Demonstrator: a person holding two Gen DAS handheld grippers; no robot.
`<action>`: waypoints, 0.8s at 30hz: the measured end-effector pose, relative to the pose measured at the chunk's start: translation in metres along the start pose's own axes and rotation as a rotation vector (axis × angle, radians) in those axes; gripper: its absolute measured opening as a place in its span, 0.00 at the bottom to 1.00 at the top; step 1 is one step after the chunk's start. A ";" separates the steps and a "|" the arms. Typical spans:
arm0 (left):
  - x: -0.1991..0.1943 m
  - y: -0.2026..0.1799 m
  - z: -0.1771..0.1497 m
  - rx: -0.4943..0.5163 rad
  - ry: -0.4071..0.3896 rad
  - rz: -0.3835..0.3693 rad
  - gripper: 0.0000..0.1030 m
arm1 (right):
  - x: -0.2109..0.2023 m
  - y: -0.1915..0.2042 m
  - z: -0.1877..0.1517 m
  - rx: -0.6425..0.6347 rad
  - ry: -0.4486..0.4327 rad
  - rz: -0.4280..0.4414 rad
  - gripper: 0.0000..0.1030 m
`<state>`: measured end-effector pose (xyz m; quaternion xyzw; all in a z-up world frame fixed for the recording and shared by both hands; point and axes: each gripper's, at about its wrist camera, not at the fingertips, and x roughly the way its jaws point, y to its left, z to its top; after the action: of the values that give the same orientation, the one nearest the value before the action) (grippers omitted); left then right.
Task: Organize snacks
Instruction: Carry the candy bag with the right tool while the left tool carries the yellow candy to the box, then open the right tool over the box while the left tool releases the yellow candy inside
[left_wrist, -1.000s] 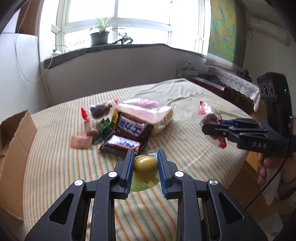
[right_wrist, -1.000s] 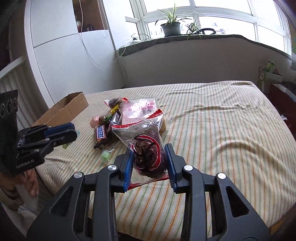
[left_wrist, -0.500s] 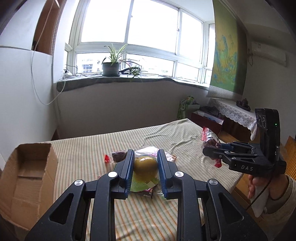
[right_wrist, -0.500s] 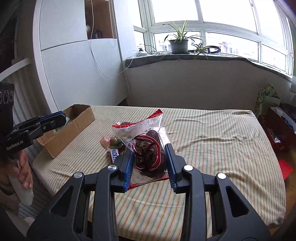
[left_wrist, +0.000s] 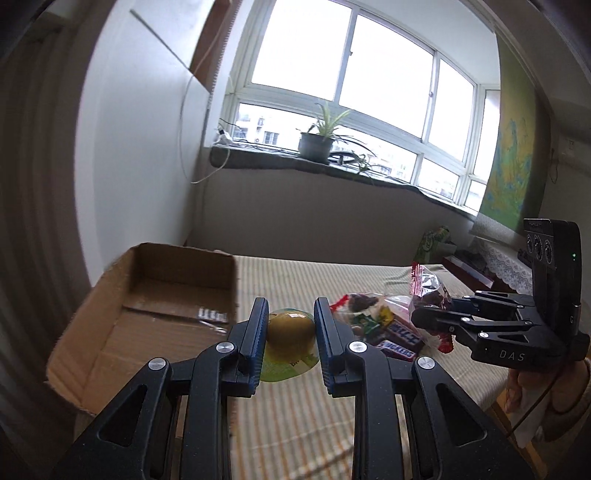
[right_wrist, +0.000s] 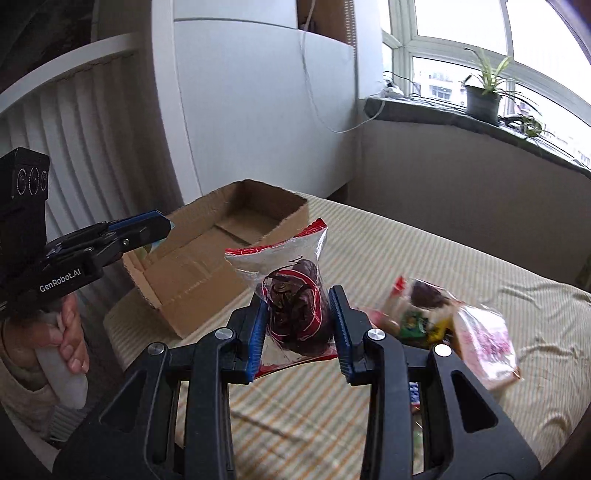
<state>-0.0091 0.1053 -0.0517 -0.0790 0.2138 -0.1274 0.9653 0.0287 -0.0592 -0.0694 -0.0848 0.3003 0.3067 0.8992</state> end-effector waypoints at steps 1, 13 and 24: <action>-0.004 0.012 0.000 -0.014 -0.003 0.023 0.23 | 0.010 0.011 0.006 -0.017 0.002 0.024 0.33; -0.006 0.089 -0.006 -0.113 0.006 0.146 0.23 | 0.087 0.068 0.045 -0.099 0.043 0.155 0.33; 0.006 0.111 -0.016 -0.173 0.048 0.199 0.44 | 0.134 0.072 0.045 -0.104 0.095 0.154 0.74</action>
<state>0.0130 0.2084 -0.0909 -0.1371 0.2537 -0.0139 0.9574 0.0920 0.0803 -0.1105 -0.1224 0.3321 0.3858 0.8520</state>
